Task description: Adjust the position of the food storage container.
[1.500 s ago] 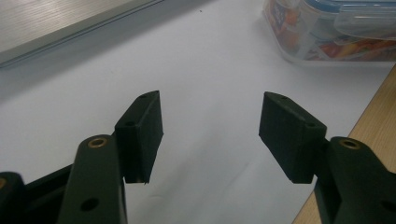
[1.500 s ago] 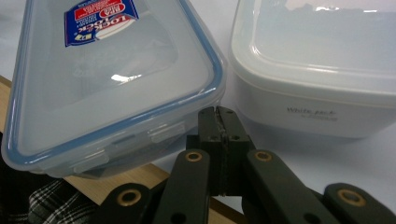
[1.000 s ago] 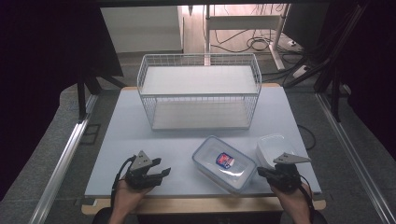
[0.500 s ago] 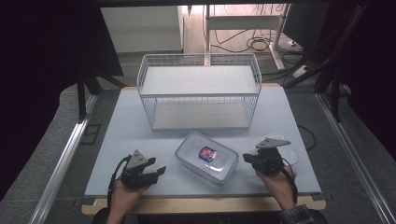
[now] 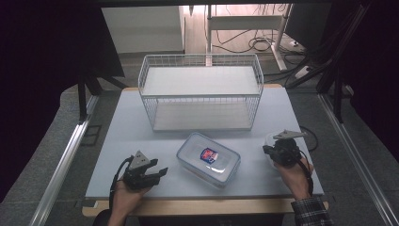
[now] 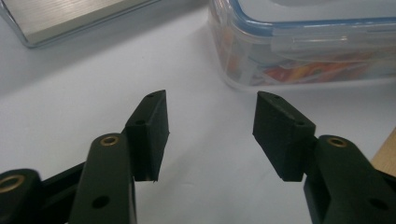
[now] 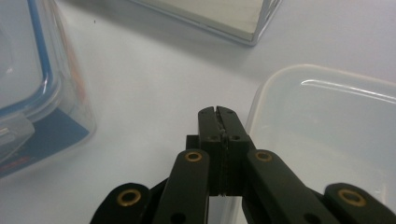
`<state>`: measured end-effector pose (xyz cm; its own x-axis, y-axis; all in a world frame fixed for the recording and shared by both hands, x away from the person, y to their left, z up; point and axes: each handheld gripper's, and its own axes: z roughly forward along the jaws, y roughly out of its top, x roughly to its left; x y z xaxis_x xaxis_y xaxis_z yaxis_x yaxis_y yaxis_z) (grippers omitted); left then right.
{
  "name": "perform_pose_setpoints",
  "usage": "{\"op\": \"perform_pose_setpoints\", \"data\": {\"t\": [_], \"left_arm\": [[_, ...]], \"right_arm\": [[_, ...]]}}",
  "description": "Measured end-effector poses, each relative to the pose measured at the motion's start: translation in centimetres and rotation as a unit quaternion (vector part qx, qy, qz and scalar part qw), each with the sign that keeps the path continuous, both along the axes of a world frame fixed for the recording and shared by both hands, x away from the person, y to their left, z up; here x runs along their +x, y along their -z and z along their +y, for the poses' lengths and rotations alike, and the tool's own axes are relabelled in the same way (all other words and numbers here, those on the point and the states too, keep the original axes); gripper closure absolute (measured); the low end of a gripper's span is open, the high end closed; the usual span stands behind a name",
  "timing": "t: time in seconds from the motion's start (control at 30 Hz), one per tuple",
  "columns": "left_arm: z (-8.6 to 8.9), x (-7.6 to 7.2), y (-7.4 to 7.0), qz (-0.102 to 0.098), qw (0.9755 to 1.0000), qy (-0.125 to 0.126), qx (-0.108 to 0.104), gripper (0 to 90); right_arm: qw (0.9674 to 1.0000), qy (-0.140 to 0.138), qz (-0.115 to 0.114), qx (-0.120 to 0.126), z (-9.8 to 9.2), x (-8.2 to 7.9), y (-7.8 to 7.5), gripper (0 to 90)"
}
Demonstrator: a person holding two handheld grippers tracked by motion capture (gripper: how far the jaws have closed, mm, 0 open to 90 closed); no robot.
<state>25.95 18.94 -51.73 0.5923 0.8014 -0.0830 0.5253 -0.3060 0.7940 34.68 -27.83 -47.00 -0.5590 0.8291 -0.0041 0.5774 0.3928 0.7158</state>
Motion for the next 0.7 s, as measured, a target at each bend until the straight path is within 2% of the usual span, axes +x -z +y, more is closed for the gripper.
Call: {"op": "perform_pose_setpoints", "data": {"t": [0.1, 0.17, 0.2, 0.23, 0.3, 0.33, 0.37, 0.43, 0.47, 0.53, 0.7], "left_arm": [[0.0, 2.4, -0.4, -0.012, 0.9996, -0.013, 0.022, 54.8], [-0.1, 4.0, -0.5, -0.013, 0.9994, -0.015, 0.028, 61.7], [-0.1, 4.0, -0.5, -0.013, 0.9994, -0.015, 0.028, 64.1], [-0.4, 5.8, -0.3, -0.009, 0.9993, -0.014, 0.032, 66.4], [-1.1, 7.2, 0.0, -0.002, 0.9997, -0.002, 0.023, 67.2], [-1.1, 7.2, 0.0, -0.002, 0.9997, -0.002, 0.023, 67.2], [-1.7, 8.0, 0.2, 0.008, 0.9998, 0.011, 0.016, 67.2], [-2.4, 8.4, 0.4, 0.016, 0.9994, 0.029, 0.002, 67.2], [-3.0, 8.3, 0.5, 0.02, 0.999, 0.04, 0.006, 67.1], [-3.3, 8.1, 0.4, 0.019, 0.9989, 0.037, 0.02, 69.6], [-3.2, 7.0, 0.4, 0.047, 0.998, 0.042, 0.004, 71.6]], "right_arm": [[0.9996, -0.02, -0.006, 0.021, 0.6, -0.9, -0.6, 89.2], [0.9986, -0.042, -0.004, 0.032, 1.6, -1.9, -0.7, 89.2], [0.9978, -0.052, 0.005, 0.041, 2.1, -2.4, -0.6, 89.2], [0.9963, -0.068, 0.013, 0.051, 2.8, -3.1, -0.3, 89.3], [0.9946, -0.087, 0.028, 0.048, 3.9, -4.0, 0.2, 89.2], [0.9946, -0.087, 0.028, 0.048, 3.9, -4.0, 0.2, 89.2], [0.9933, -0.098, 0.037, 0.048, 4.3, -4.4, 0.5, 89.2], [0.9909, -0.114, 0.054, 0.047, 5.2, -4.9, 0.9, 89.2], [0.9903, -0.117, 0.059, 0.048, 5.4, -4.9, 1.0, 89.2], [0.9906, -0.115, 0.056, 0.049, 5.7, -4.8, 1.1, 89.4], [0.9932, -0.098, 0.048, 0.04, 5.6, -3.9, 0.7, 89.7]]}}
